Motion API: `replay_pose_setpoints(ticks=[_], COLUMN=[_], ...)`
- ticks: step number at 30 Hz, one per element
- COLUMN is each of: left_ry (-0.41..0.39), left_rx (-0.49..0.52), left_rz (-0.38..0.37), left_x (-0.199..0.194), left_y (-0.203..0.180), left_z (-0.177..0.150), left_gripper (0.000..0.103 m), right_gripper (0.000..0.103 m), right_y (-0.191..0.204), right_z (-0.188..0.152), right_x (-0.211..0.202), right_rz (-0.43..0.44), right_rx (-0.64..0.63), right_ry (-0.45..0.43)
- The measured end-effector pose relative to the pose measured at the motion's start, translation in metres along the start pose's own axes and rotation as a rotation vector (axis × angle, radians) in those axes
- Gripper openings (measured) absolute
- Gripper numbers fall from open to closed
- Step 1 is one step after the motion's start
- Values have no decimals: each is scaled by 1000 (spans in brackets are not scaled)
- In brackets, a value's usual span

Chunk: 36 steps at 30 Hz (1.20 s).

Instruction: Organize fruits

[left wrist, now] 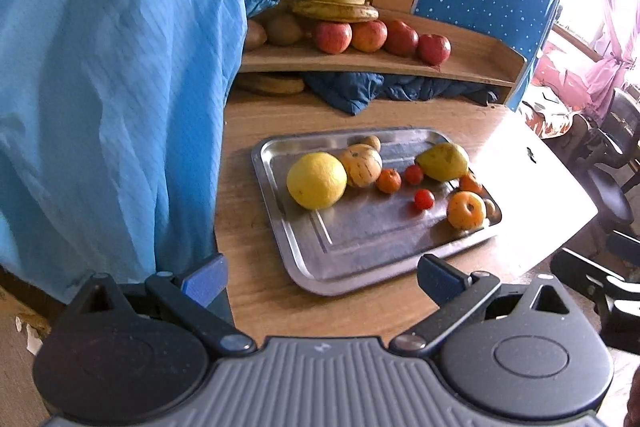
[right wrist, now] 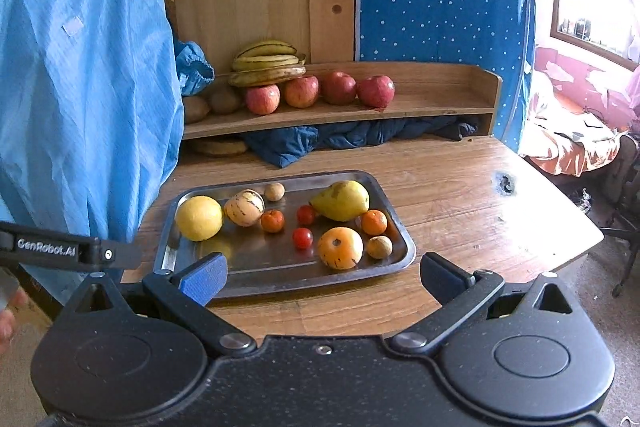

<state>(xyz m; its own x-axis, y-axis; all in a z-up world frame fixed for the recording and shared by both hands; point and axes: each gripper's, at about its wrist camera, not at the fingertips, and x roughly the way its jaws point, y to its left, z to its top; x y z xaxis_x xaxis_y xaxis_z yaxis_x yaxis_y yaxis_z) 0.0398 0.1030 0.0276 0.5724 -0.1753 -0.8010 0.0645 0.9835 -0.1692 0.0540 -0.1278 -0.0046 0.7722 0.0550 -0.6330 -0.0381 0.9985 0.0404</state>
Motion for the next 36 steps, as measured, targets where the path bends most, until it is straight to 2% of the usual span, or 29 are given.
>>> replay_pose_setpoints(ticks=[9,15,22,36], left_ry=[-1,-34,-14,-15], left_rx=[-72,-97,-141,-125], left_rz=[46,87,116,130], left_x=[-8,-16,-17,-20], left_y=[-13,-20,-29,-43], left_z=[-10,-19,-38,-41], left_gripper=[102,102,102,102], right_gripper=[102,102,102,102], right_y=[-16,-32,-49,-65], right_z=[-1,-2,-8,-8], right_x=[0,2,5,10], right_rz=[63,95,147,171], right_rx=[-54,-75,-80,-58], right_ry=[28,37,63,73])
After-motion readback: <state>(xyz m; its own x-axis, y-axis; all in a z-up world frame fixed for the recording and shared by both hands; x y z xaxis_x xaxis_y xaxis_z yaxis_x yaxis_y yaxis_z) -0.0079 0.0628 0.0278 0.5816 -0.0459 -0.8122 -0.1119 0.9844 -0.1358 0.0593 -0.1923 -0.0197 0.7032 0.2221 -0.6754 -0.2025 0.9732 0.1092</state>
